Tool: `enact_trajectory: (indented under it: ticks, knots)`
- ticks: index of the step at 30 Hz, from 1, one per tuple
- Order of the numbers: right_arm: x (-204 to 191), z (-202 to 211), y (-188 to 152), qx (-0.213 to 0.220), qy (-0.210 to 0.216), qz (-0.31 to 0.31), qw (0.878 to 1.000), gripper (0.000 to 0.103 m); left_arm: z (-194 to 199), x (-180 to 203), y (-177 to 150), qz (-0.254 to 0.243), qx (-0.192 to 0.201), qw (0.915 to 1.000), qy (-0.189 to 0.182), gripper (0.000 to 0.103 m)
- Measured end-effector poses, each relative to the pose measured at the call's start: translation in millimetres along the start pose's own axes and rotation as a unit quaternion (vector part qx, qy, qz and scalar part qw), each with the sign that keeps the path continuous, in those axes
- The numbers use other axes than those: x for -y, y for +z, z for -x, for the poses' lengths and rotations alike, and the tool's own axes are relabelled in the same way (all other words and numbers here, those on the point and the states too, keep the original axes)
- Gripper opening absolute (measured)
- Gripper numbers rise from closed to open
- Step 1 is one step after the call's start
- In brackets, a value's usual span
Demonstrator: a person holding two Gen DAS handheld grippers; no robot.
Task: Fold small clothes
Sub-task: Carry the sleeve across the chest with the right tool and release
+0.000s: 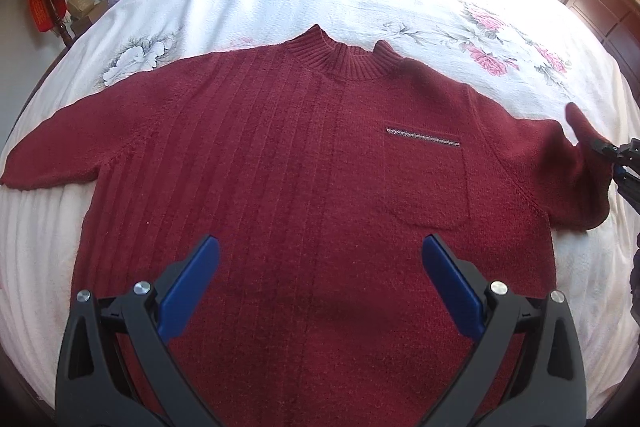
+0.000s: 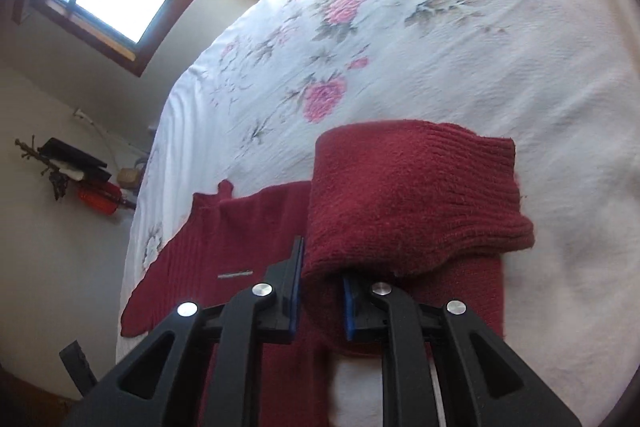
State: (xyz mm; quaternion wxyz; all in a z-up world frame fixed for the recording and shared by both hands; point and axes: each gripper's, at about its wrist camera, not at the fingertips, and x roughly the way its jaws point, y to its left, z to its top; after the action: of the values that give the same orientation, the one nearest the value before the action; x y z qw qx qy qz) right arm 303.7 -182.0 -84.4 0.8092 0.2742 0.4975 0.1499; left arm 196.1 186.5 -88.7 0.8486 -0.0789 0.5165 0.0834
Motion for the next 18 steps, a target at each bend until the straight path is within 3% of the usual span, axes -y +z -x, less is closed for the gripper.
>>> enact_trajectory:
  ticks: [7,9,11,15,18]
  knots:
    - [-54.7,-51.6,-42.6,-0.07,0.004,0.092,0.993,0.016,-0.7,-2.9,3.5,0.009,-0.005,0.9999,-0.006,0.1]
    - [-55.0,-66.4,-49.9,-0.093,-0.011,0.11,0.989,0.02,-2.5,-0.8,5.4,0.013,-0.008,0.9998,-0.013,0.1]
    - [-51.7,-79.7,-57.4,-0.126,-0.02,0.126,0.984,0.035,-4.2,3.7,7.5,0.014,-0.011,0.9996,-0.02,0.1]
    - [-52.2,-79.1,-61.3,-0.16,-0.02,0.158,0.974,0.037,-11.4,20.4,12.6,0.008,-0.024,0.999,-0.037,0.1]
    - [-45.9,-52.6,-50.2,-0.168,-0.013,0.153,0.974,0.043,-19.0,35.4,16.5,0.007,-0.038,0.9977,-0.056,0.1]
